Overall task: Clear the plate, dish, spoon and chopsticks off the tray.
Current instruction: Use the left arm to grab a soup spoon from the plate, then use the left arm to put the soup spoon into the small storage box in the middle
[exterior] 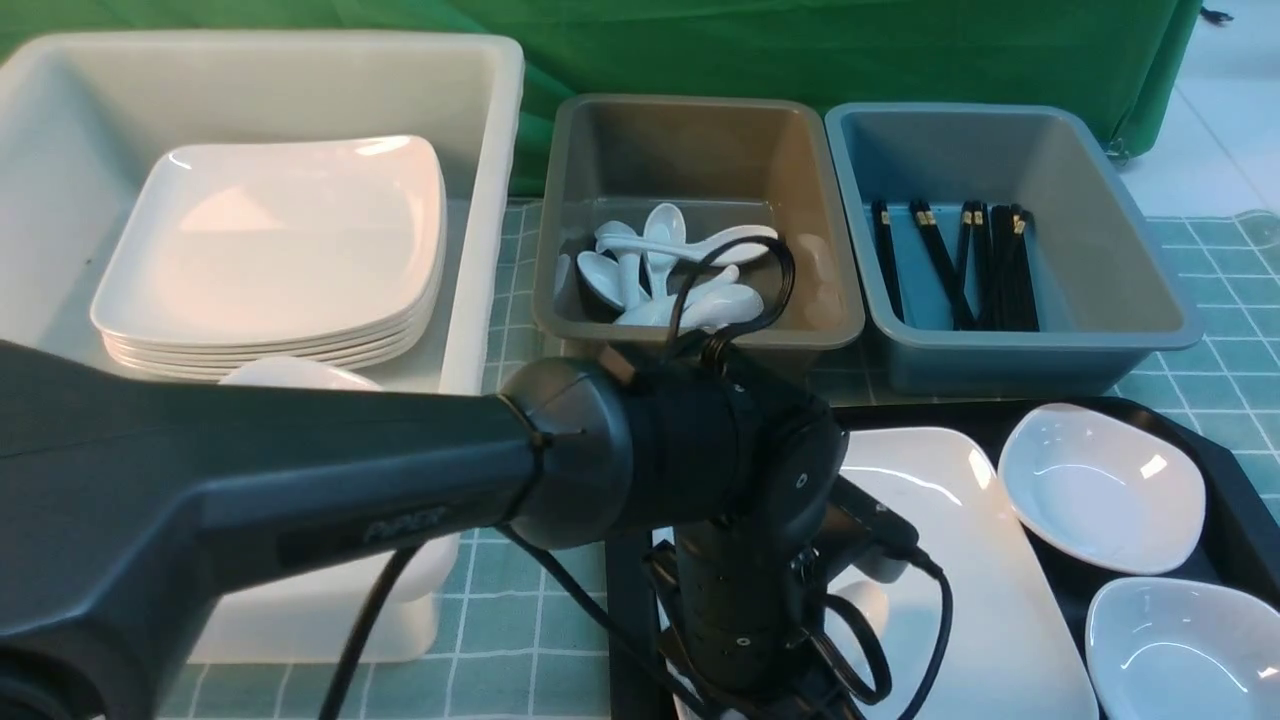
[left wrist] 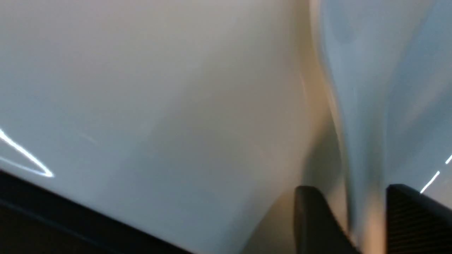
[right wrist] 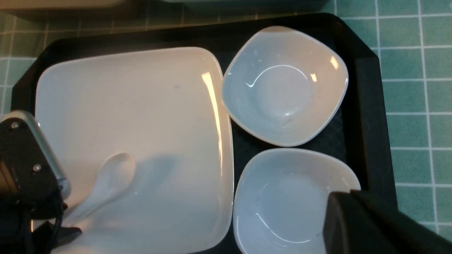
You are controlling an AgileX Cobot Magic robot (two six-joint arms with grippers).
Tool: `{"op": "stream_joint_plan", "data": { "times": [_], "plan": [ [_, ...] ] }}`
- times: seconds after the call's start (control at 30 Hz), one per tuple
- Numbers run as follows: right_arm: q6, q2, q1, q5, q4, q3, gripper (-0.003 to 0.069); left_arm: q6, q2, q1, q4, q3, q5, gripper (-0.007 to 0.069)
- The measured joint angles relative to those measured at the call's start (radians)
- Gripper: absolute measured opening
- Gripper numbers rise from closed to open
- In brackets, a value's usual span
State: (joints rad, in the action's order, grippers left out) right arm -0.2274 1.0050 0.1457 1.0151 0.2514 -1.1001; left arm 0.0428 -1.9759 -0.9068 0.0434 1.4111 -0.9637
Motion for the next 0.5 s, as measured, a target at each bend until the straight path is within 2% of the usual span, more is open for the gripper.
{"op": "stream_joint_plan", "data": {
  "times": [0.07, 0.33, 0.5],
  "plan": [
    [0.0, 0.0, 0.0, 0.0, 0.0, 0.0, 0.0017, 0.0, 0.004, 0.0, -0.021, 0.02, -0.018, 0.0095],
    [0.0, 0.0, 0.0, -0.005, 0.005, 0.0, 0.0018, 0.002, 0.033, 0.026, -0.102, 0.291, -0.112, 0.0094],
    [0.0, 0.0, 0.0, -0.007, 0.051, 0.0, 0.0018, 0.007, 0.009, 0.15, -0.116, 0.53, -0.012, 0.0094]
  ]
}}
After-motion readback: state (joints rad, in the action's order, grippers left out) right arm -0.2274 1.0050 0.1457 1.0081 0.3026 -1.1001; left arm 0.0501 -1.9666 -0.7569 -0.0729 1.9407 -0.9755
